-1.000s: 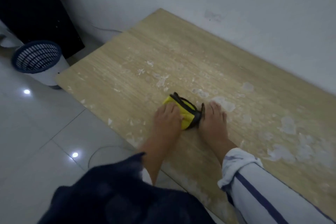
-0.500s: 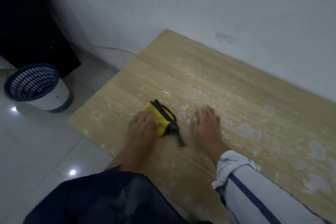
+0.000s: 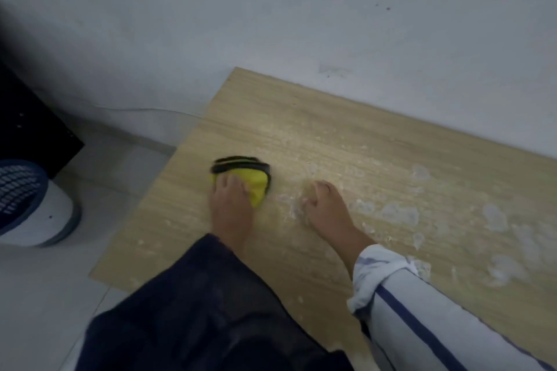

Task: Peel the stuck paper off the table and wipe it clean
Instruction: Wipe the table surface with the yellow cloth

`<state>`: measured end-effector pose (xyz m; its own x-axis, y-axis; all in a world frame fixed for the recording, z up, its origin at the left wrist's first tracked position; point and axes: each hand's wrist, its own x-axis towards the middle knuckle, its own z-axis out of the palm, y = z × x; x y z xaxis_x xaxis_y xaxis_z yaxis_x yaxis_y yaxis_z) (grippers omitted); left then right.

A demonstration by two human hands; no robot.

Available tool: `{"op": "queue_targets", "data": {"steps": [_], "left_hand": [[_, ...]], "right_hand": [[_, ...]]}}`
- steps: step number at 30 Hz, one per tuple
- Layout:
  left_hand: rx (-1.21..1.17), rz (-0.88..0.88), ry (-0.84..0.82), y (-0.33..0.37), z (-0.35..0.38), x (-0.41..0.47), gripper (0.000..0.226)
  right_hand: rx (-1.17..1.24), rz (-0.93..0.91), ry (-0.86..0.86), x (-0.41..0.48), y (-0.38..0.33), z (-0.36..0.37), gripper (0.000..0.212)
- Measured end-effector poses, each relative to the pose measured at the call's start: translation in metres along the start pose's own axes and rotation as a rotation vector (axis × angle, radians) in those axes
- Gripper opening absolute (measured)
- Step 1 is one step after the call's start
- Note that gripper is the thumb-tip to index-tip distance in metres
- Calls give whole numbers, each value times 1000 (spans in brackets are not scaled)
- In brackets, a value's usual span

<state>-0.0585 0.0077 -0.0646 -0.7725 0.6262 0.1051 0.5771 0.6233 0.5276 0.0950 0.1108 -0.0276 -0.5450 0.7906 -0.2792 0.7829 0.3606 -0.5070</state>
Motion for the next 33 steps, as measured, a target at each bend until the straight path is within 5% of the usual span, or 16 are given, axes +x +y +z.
{"op": "queue_targets", "data": {"steps": [5, 16, 25, 29, 33], "left_hand": [[-357, 224, -273, 47, 10, -9, 13], [-883, 201, -499, 132, -52, 8, 49], [-957, 356, -601, 178, -75, 9, 46], [-759, 373, -537, 179, -73, 7, 44], [-480, 308, -499, 177, -72, 6, 52]], "right_hand": [[101, 10, -94, -6, -14, -3, 59], [624, 65, -5, -16, -21, -76, 67], [830, -48, -186, -16, -3, -119, 58], [717, -31, -78, -18, 12, -125, 15], [511, -97, 36, -19, 27, -141, 16]]}}
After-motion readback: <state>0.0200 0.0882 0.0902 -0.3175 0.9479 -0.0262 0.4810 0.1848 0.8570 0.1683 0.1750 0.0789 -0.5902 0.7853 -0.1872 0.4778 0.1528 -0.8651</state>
